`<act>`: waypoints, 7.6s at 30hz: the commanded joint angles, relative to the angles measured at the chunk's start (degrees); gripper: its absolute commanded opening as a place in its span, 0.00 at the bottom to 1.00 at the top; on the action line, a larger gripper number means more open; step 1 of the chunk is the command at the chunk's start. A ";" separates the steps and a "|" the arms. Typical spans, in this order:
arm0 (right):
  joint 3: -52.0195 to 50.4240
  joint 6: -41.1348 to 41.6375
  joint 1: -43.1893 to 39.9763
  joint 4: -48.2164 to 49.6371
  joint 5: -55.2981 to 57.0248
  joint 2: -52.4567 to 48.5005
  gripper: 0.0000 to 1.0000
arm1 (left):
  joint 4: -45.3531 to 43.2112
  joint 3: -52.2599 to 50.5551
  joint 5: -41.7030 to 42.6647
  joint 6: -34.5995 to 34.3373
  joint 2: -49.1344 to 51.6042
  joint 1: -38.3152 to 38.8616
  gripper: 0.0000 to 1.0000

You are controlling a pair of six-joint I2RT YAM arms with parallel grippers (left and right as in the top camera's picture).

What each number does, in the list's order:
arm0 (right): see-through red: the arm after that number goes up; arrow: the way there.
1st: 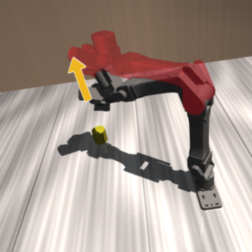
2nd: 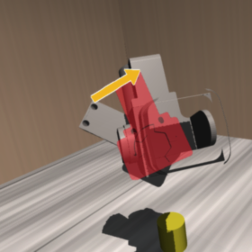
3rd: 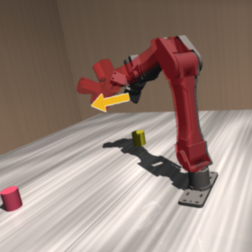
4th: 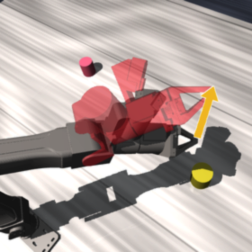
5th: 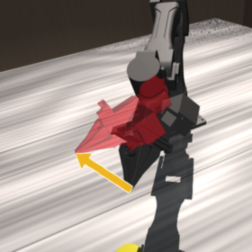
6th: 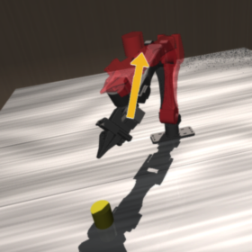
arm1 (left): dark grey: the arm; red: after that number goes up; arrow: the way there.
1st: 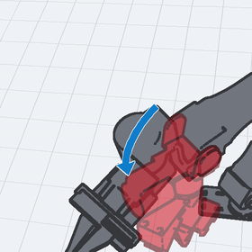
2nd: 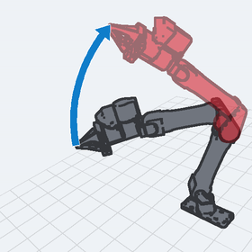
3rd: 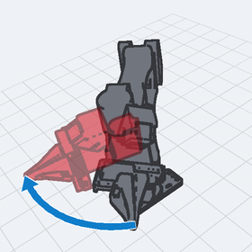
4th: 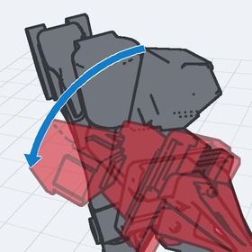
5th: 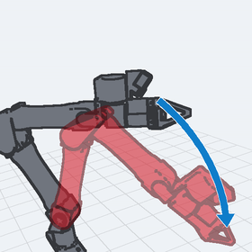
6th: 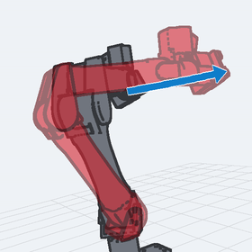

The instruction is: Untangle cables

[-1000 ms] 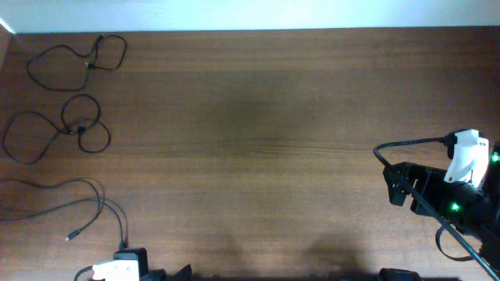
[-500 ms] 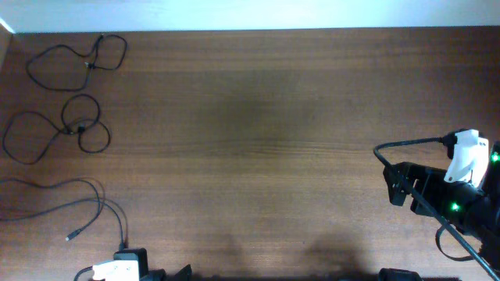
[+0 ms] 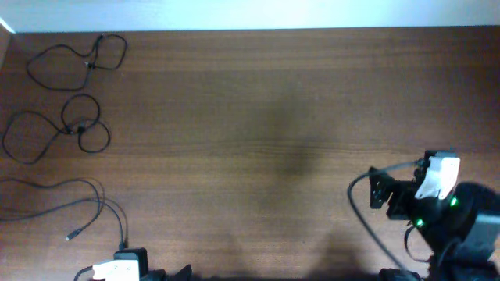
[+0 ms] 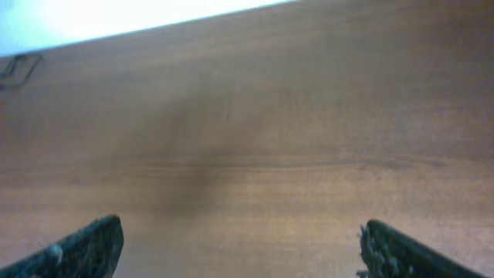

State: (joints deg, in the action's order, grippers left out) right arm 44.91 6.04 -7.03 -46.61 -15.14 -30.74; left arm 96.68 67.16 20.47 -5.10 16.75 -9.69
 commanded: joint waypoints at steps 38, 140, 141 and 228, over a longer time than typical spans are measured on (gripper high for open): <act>-44.59 -2.86 4.76 42.49 8.28 30.56 0.98 | 0.02 -0.15 -0.61 0.90 -0.02 0.17 0.99; -44.59 -7.54 4.76 42.53 8.31 30.53 0.98 | -98.42 -62.12 -12.50 0.90 -13.53 5.68 0.99; -44.59 -7.54 4.76 42.56 8.31 30.53 0.98 | -99.47 -62.95 -13.38 0.90 -13.88 5.16 0.99; -44.59 -7.54 4.76 42.45 9.57 30.56 0.98 | -92.52 -66.64 -27.61 4.92 -16.41 11.41 0.99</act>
State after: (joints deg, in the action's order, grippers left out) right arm 0.73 -1.72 -2.57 -3.84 -7.01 -0.69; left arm 4.01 0.64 -7.07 -0.01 0.69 1.50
